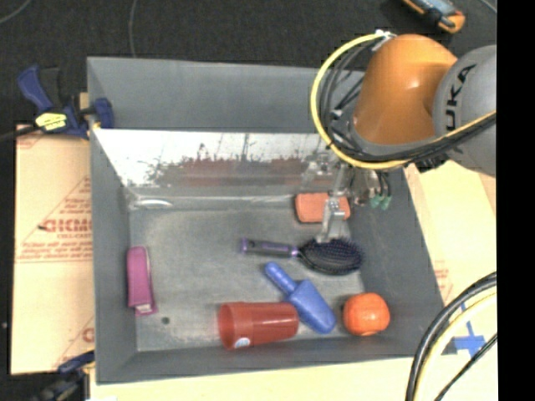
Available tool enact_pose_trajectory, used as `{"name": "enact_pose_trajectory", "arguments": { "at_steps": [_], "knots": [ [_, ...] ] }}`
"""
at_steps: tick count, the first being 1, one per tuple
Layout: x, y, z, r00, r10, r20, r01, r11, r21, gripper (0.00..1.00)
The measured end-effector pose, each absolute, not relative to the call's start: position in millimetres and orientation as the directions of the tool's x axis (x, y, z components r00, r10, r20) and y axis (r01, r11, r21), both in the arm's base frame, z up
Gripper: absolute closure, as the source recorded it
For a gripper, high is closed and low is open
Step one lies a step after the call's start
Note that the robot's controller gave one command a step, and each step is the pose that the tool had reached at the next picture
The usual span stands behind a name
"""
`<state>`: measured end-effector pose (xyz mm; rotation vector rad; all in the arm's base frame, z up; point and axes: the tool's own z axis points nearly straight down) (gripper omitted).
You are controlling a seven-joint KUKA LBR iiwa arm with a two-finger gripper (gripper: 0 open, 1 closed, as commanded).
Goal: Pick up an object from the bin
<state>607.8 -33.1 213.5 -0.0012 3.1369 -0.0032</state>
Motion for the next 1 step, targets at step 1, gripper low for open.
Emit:
{"name": "enact_pose_trajectory", "arguments": {
  "at_steps": [1],
  "knots": [
    [607.8, -33.1, 213.5, -1.0, -0.001, -0.005, -0.001, 1.0, -0.002, 0.0]
  ]
}}
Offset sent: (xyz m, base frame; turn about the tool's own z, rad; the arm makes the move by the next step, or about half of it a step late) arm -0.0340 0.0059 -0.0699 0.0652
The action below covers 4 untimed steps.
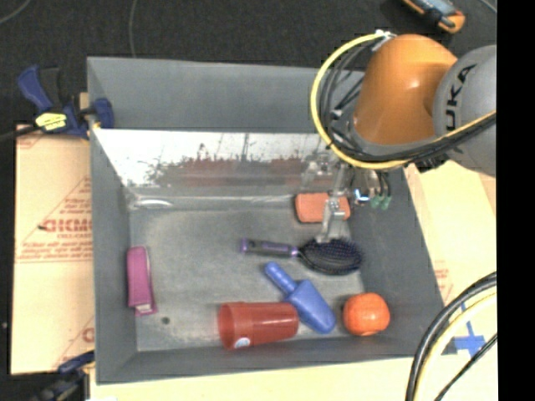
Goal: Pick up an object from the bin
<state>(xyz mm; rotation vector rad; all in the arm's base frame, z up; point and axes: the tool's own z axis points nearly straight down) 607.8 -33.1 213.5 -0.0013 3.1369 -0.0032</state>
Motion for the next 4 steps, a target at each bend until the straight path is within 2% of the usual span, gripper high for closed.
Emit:
{"name": "enact_pose_trajectory", "arguments": {
  "at_steps": [1, 2, 3, 4],
  "knots": [
    [572.8, -28, 141, -0.998, 0.064, -0.002, 0.064, 0.998, -0.001, 0.0],
    [598.1, -34, 168, -0.999, 0.051, -0.017, 0.052, 0.999, -0.003, 0.0],
    [560.0, -65, 122, -0.994, 0.111, -0.003, 0.111, 0.994, -0.002, 0.0],
    [577.7, -38, 125, -0.993, 0.117, -0.027, 0.117, 0.993, 0.0, 0.0]
  ]
}}
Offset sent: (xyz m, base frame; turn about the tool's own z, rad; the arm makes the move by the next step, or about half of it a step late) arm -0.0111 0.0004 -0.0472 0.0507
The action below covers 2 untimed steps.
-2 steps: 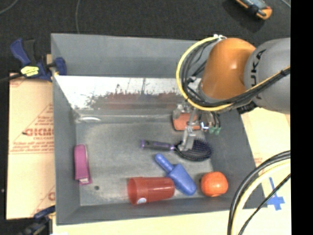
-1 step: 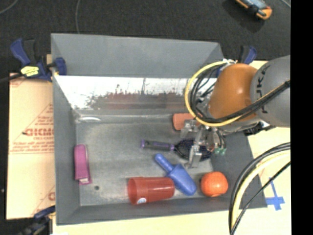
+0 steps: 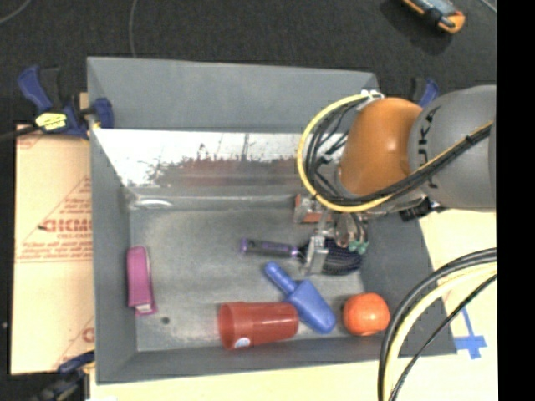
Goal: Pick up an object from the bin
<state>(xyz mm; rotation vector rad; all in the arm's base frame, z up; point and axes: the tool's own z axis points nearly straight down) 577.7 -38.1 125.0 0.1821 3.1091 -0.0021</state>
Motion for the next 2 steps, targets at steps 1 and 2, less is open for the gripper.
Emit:
{"name": "enact_pose_trajectory", "arguments": {
  "at_steps": [1, 2],
  "knots": [
    [567.0, -55.8, 74.1, -0.988, 0.151, -0.014, 0.151, 0.988, -0.001, 1.0],
    [567.0, -55.9, 74.1, -0.988, 0.151, -0.014, 0.151, 0.989, -0.001, 1.0]
  ]
}}
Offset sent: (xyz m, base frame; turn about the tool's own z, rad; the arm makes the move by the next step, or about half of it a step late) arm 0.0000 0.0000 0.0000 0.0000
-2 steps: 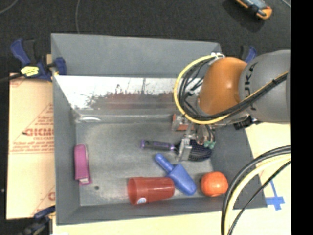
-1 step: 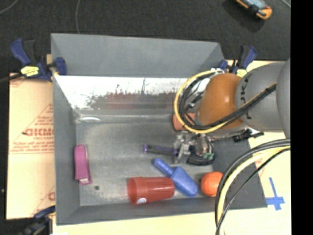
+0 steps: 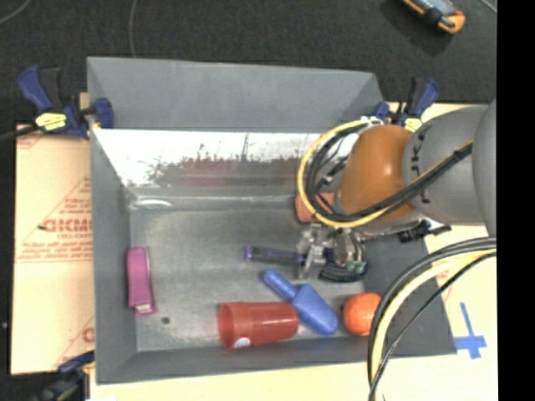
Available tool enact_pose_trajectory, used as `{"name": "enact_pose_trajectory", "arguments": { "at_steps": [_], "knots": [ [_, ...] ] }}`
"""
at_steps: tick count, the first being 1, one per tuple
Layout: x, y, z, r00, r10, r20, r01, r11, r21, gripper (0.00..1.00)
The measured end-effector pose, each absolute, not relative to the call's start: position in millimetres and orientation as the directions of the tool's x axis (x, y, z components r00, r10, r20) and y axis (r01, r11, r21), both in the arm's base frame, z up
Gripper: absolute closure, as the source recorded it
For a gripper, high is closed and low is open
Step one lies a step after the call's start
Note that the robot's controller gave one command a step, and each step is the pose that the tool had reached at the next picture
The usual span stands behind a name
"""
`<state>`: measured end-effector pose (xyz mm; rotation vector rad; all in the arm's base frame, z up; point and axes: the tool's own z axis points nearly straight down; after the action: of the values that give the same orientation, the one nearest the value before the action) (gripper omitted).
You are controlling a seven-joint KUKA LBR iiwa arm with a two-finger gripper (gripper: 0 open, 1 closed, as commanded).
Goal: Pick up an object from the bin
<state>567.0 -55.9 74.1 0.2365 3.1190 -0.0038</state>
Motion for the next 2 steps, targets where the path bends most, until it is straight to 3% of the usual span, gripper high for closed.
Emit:
{"name": "enact_pose_trajectory", "arguments": {
  "at_steps": [1, 2],
  "knots": [
    [573.2, -66, 90, -0.988, 0.155, -0.017, 0.155, 0.988, -0.001, 1.0],
    [560.6, -65, 84, -0.986, 0.168, -0.013, 0.168, 0.986, 0.0, 1.0]
  ]
}}
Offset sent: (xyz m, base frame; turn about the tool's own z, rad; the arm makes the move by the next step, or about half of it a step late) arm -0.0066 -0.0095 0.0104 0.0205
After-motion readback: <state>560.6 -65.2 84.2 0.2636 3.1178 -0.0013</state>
